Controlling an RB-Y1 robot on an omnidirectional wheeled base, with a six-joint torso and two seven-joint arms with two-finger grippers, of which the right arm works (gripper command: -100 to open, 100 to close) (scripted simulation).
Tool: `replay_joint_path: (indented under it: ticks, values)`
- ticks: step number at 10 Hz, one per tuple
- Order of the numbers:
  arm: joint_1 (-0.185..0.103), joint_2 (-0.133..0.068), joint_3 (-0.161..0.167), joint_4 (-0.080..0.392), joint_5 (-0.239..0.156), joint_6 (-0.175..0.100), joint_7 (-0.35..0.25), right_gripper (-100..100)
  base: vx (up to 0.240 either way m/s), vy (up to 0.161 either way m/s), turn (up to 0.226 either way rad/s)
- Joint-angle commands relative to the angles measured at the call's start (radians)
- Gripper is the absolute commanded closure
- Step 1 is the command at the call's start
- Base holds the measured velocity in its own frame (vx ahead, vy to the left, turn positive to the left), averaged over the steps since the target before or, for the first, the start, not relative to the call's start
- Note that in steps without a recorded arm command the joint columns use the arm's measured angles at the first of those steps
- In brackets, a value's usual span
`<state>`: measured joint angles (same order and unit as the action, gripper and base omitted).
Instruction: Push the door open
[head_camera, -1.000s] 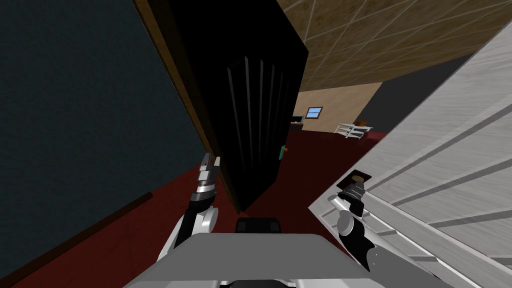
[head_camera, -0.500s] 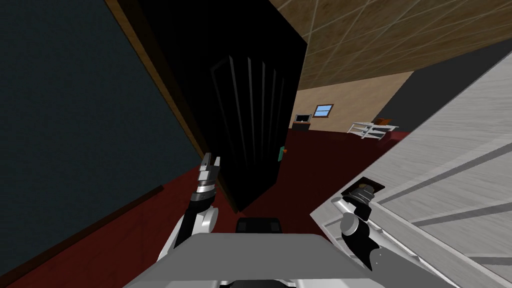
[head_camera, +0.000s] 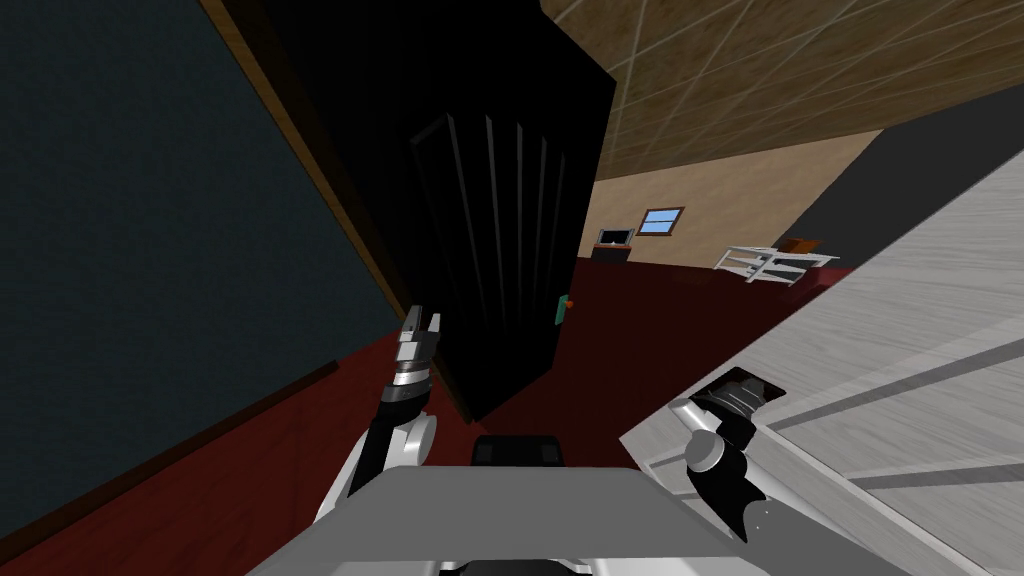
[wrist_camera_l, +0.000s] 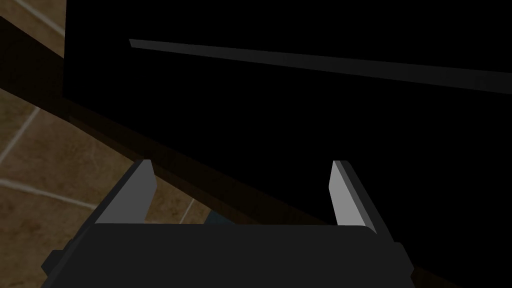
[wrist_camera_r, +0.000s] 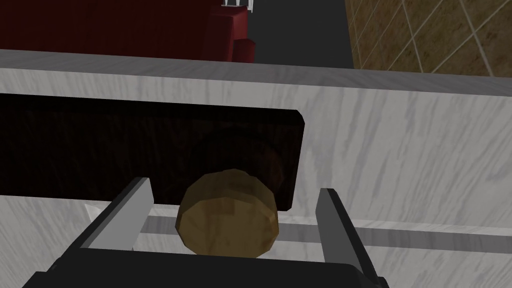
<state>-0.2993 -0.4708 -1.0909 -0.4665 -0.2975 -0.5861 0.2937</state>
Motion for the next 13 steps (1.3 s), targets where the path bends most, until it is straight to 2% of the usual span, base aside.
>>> replay_joint_path:
  ticks: [1,2,7,8,11,13]
  values:
    - [0.000,0.000,0.000,0.000,0.000,0.000,0.000,-100,0.003,-0.013,-0.008]
    - [0.000,0.000,0.000,0.000,0.000,0.000,0.000,100,0.000,0.000,0.000]
    - [0.000,0.000,0.000,0.000,0.000,0.000,0.000,100,0.000,0.000,0.000]
    - [0.002,-0.004,0.004,0.005,-0.035,-0.008,0.023,100,-0.022,-0.104,0.062]
    - [0.004,-0.012,0.013,0.014,-0.102,-0.025,0.066,100,-0.027,-0.161,0.093]
    - [0.004,-0.015,0.017,0.017,-0.130,-0.032,0.084,100,-0.010,-0.124,0.042]
